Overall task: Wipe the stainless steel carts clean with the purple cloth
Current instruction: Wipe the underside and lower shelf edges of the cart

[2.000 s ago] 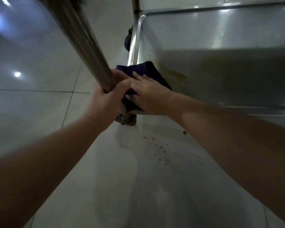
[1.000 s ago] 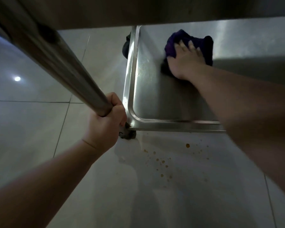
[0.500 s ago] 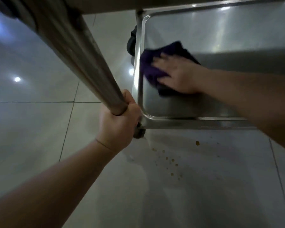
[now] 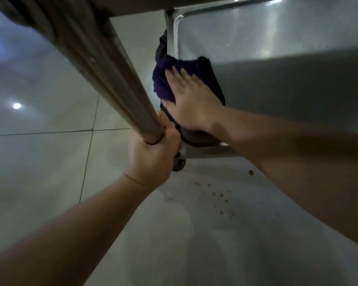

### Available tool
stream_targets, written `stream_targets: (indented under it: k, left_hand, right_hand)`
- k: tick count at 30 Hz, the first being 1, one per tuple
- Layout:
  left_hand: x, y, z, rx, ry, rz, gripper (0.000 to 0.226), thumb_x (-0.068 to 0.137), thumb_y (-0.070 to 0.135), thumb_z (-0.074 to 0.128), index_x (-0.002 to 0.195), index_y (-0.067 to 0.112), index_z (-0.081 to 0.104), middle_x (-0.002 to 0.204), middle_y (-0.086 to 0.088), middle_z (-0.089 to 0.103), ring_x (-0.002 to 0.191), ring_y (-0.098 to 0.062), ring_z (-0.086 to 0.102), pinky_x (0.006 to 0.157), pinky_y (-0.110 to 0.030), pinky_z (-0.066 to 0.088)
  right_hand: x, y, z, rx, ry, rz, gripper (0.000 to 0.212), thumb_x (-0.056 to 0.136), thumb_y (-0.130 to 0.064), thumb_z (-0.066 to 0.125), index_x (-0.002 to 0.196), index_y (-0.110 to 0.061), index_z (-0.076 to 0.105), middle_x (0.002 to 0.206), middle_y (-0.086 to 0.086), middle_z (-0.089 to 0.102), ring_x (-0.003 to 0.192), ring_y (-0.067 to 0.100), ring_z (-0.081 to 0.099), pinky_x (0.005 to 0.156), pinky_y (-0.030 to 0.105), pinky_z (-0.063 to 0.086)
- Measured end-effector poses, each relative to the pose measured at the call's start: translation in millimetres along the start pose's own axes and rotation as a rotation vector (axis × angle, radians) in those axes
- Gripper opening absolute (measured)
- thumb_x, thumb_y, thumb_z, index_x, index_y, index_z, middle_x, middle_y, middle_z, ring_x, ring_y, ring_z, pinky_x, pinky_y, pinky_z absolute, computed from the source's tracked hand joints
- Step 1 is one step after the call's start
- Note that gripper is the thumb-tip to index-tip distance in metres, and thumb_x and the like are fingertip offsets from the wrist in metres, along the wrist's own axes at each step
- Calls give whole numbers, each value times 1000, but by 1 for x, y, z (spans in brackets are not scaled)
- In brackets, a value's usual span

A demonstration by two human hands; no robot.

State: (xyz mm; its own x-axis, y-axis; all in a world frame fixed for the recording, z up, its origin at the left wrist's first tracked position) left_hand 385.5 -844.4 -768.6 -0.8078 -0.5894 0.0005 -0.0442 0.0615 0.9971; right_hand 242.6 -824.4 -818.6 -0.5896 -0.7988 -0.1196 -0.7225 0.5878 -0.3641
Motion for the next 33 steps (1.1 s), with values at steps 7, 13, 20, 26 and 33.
stream_targets:
  k: [7, 13, 20, 26, 33]
  left_hand:
    - [-4, 8, 5, -57, 9, -12, 14, 74, -5, 50, 66, 7, 47, 54, -8, 44, 53, -22, 42, 53, -34, 39]
    - [-9, 6, -7, 72, 114, -41, 9, 76, 10, 56, 68, 8, 52, 63, -15, 54, 64, -27, 53, 64, -35, 48]
    - [-26, -7, -18, 355, 220, -196, 18, 72, 49, 64, 78, 33, 68, 73, 8, 67, 68, -2, 62, 62, -22, 55]
    - [-81, -49, -26, 669, 341, -592, 59, 76, 47, 74, 127, 22, 55, 130, -7, 55, 111, -27, 56, 96, -45, 52]
    - [-117, -72, 95, 901, -155, -636, 21, 90, 32, 73, 105, 22, 61, 98, -5, 62, 81, -18, 61, 62, -28, 46]
  right_hand:
    - [-97, -16, 18, -16, -73, -216, 70, 103, -55, 23, 165, -26, 10, 173, -4, 9, 159, 13, 1, 126, 33, -5]
    - [-139, 3, 18, -189, -66, -341, 65, 104, -56, 30, 161, -27, 24, 170, -3, 25, 158, 16, 12, 128, 37, 7]
    - [-172, 66, -1, -160, -90, -305, 64, 103, -59, 26, 162, -36, 19, 171, -13, 16, 158, 9, 5, 126, 31, -1]
    - [-202, 127, -22, -144, -101, -281, 66, 104, -61, 29, 164, -39, 12, 171, -18, 7, 157, 5, 0, 124, 25, -7]
    - [-246, 208, -46, -150, -90, -227, 65, 106, -61, 28, 163, -42, 4, 171, -20, 2, 156, 1, -7, 126, 29, -7]
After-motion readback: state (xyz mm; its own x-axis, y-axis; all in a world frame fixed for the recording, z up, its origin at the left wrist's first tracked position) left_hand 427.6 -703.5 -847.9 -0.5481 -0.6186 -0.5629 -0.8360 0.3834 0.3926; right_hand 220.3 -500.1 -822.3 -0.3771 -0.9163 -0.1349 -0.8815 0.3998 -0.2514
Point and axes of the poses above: each hand's wrist, its own x-axis towards the middle knuckle, its own z-axis out of the palm, y = z × x, the point moved 10 cm from there along x, towards the middle knuckle
